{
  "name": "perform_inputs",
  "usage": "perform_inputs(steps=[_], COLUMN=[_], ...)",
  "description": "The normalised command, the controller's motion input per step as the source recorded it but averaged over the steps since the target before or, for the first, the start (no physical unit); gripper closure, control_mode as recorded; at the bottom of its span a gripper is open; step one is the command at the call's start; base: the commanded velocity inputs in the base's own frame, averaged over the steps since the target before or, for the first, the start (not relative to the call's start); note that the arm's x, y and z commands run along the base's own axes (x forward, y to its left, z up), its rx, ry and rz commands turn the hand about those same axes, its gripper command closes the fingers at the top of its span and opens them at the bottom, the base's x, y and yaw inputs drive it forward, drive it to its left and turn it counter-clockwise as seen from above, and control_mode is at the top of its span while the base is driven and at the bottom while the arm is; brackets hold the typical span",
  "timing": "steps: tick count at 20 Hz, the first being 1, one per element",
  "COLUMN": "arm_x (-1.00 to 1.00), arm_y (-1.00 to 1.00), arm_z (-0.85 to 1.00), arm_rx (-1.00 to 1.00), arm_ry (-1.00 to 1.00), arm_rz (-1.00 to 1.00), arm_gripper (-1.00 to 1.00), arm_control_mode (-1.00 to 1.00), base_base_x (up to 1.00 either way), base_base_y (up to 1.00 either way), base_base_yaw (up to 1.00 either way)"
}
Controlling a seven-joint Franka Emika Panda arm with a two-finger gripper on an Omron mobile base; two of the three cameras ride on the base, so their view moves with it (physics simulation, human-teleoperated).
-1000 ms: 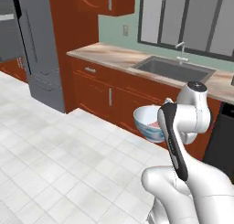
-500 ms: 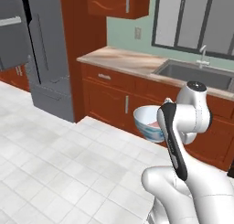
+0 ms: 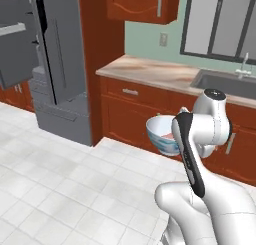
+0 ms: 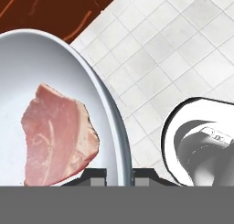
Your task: Place one of the steaks on the plate and the other in the bowl. Then place the bowl in the fridge.
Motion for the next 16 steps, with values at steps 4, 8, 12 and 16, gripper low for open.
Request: perform_inputs(steps=[4,8,12,16], arm_x=[0.0,0.0,0.0,0.0], arm_y=[0.0,0.0,0.0,0.0], arm_z=[0.0,0.0,0.0,0.0], arm_rx=[0.0,0.0,0.0,0.0], arm_ry=[0.0,0.0,0.0,0.0], arm_rz=[0.0,0.0,0.0,0.0], arm_gripper=[1.0,1.0,1.0,1.0], arm_control_mode=[1.0,1.0,1.0,1.0], base_base_x=[0.46,0.45,0.38,0.09], base_base_y=[1.0,1.0,1.0,1.0], base_base_yaw=[-0.23,-0.23,-0.23,-0.21])
